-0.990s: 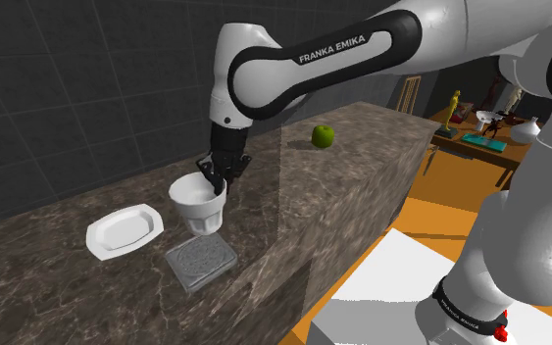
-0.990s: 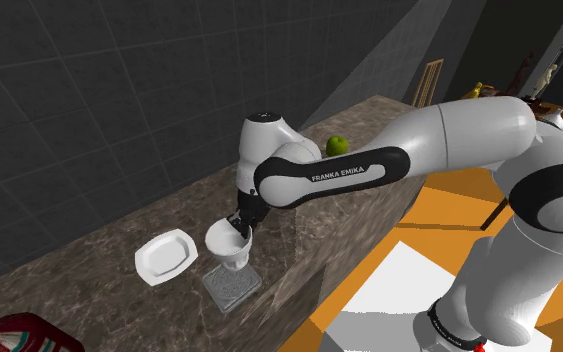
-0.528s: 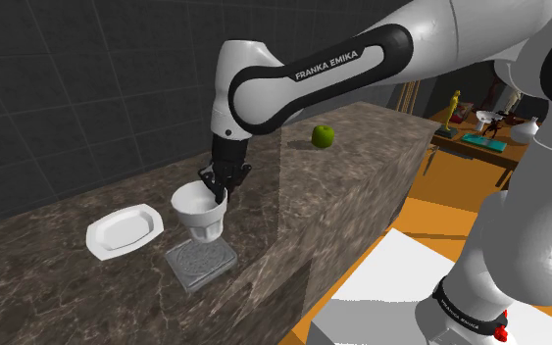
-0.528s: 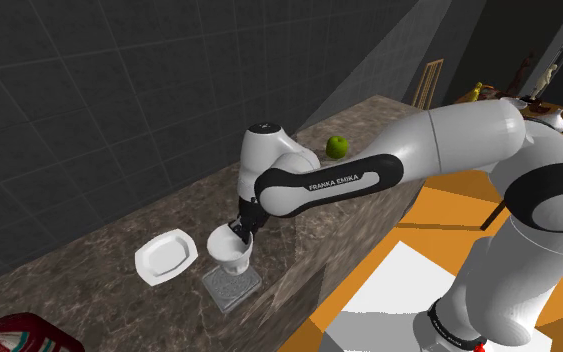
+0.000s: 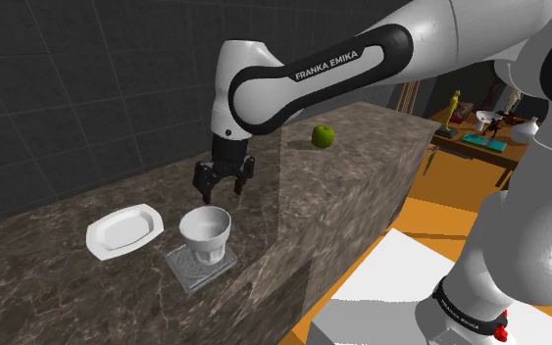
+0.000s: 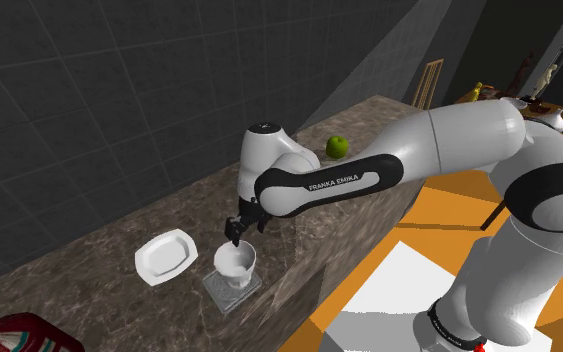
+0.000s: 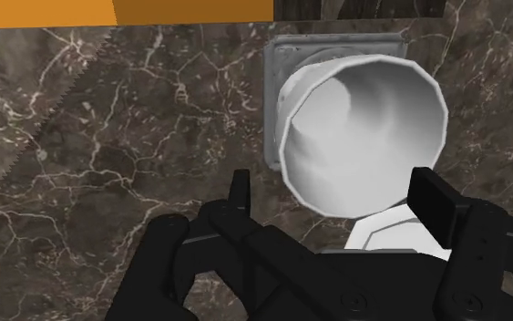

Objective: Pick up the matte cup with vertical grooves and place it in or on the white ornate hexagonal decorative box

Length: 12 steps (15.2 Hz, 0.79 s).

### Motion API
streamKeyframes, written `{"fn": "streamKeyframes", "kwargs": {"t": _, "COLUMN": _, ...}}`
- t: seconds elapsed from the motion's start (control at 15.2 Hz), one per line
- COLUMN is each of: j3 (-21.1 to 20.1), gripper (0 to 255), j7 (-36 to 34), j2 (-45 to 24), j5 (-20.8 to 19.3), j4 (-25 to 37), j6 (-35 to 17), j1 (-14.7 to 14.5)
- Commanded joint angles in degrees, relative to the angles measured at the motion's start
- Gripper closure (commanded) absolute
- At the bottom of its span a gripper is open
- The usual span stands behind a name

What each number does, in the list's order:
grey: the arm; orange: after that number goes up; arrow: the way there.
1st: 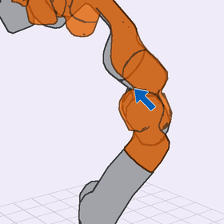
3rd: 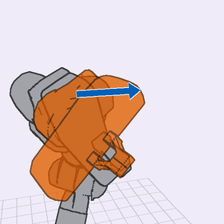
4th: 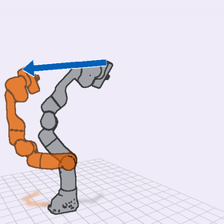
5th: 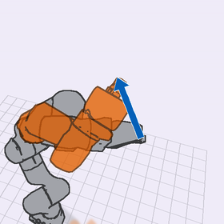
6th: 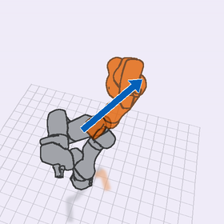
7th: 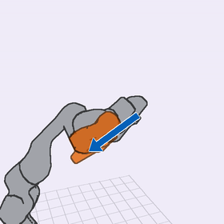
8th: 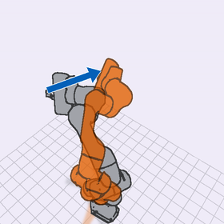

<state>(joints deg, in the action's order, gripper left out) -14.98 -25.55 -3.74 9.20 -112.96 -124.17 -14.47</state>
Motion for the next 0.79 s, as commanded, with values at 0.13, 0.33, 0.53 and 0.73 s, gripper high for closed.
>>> {"fn": "streamKeyframes", "kwargs": {"t": 0.13, "j3": 0.1, "gripper": 0, "j7": 0.1, "j2": 0.9, "j5": 0.1, "j4": 0.9, "j6": 1.8, "j1": 0.2}}
{"fn": "streamKeyframes", "kwargs": {"t": 0.33, "j3": 0.5, "gripper": 0, "j7": 0.3, "j2": 2.9, "j5": 0.4, "j4": 3.8, "j6": 6.7, "j1": 0.7}}
{"fn": "streamKeyframes", "kwargs": {"t": 0.53, "j3": 0.5, "gripper": 0, "j7": 0.3, "j2": 2.9, "j5": 0.4, "j4": 3.8, "j6": 6.7, "j1": 0.7}}
{"fn": "streamKeyframes", "kwargs": {"t": 0.73, "j3": 0.5, "gripper": 0, "j7": 0.3, "j2": 2.9, "j5": 0.4, "j4": 3.8, "j6": 6.7, "j1": 0.7}}
